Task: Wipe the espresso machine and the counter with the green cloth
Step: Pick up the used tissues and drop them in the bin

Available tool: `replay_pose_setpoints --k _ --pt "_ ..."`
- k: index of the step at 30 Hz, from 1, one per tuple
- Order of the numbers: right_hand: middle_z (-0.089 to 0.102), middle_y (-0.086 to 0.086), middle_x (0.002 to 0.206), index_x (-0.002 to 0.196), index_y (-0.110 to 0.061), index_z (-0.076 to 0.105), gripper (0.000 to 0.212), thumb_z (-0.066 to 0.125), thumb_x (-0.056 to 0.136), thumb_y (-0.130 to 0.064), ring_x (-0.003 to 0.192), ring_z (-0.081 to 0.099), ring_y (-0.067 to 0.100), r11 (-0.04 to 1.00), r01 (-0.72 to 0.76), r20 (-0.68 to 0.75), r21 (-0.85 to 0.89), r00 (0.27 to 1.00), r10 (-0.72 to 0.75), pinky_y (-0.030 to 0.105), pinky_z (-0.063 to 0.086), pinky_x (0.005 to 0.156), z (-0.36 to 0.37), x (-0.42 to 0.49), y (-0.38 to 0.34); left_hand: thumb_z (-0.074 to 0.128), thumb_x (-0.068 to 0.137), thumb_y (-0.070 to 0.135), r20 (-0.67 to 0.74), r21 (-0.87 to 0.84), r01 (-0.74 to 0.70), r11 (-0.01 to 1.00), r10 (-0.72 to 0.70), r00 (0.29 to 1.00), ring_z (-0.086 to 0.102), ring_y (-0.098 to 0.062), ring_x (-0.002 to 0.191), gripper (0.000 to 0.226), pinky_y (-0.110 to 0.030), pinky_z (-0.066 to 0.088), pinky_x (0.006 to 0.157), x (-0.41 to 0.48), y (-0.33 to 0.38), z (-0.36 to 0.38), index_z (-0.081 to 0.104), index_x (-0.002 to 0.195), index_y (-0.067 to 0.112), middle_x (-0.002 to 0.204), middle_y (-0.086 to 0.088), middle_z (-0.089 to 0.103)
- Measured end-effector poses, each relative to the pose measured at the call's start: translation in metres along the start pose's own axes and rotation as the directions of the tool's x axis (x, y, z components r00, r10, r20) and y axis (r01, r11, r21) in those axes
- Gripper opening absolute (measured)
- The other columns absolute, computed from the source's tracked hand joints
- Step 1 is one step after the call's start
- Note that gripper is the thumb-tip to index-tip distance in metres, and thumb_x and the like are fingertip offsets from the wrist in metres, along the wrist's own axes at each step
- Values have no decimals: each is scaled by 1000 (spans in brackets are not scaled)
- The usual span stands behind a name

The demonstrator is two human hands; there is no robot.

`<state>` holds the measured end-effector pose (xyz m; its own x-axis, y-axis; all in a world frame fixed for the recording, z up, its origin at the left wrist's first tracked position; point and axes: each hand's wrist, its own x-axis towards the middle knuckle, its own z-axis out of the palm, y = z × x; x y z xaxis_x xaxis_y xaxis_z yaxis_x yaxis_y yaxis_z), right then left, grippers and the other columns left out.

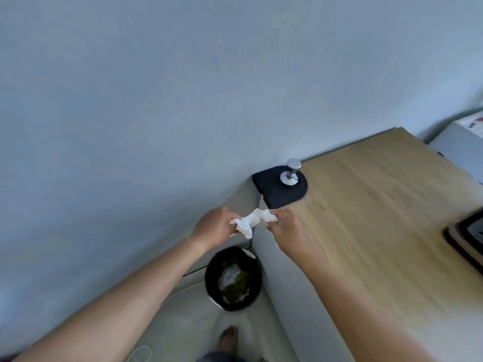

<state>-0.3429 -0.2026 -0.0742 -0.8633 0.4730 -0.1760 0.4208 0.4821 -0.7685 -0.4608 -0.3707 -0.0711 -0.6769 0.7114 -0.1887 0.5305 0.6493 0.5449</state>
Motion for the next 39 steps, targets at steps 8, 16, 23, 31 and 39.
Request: replay_pose_setpoints --k 8,16,23,31,39 --pt "60 0 105 113 -13 62 21 61 93 -13 77 54 5 971 -233 145 57 964 223 8 36 51 120 24 53 70 83 27 64 -68 306 950 -302 951 62 -28 85 14 -30 41 66 -27 -92 54 73 91 15 89 -9 67" --pt "67 13 112 116 -8 66 30 54 88 -3 86 60 22 881 -473 197 -27 861 468 21 42 59 223 60 178 74 79 31 234 -133 532 836 -495 837 63 -26 96 33 -27 40 68 0 -189 198 71 107 14 102 -10 68" --pt "65 12 119 126 -8 61 35 54 92 -5 92 58 21 788 -615 249 16 766 593 23 42 73 283 78 257 72 80 32 333 -146 652 744 -584 741 62 -21 100 36 -22 40 71 32 -241 305 67 112 17 114 -7 67" --pt "59 8 135 129 -13 61 37 48 96 -10 122 55 27 758 -650 196 57 752 630 30 42 98 290 75 281 69 84 30 360 -158 623 766 -543 759 52 -24 121 63 -28 43 101 50 -238 341 44 142 27 142 -9 38" --pt "67 2 122 109 -23 69 32 42 96 -12 104 64 23 781 -594 72 191 802 593 38 54 91 231 57 207 50 91 27 272 -174 574 800 -521 809 59 -17 114 29 -26 46 96 42 -183 256 67 114 32 126 6 64"
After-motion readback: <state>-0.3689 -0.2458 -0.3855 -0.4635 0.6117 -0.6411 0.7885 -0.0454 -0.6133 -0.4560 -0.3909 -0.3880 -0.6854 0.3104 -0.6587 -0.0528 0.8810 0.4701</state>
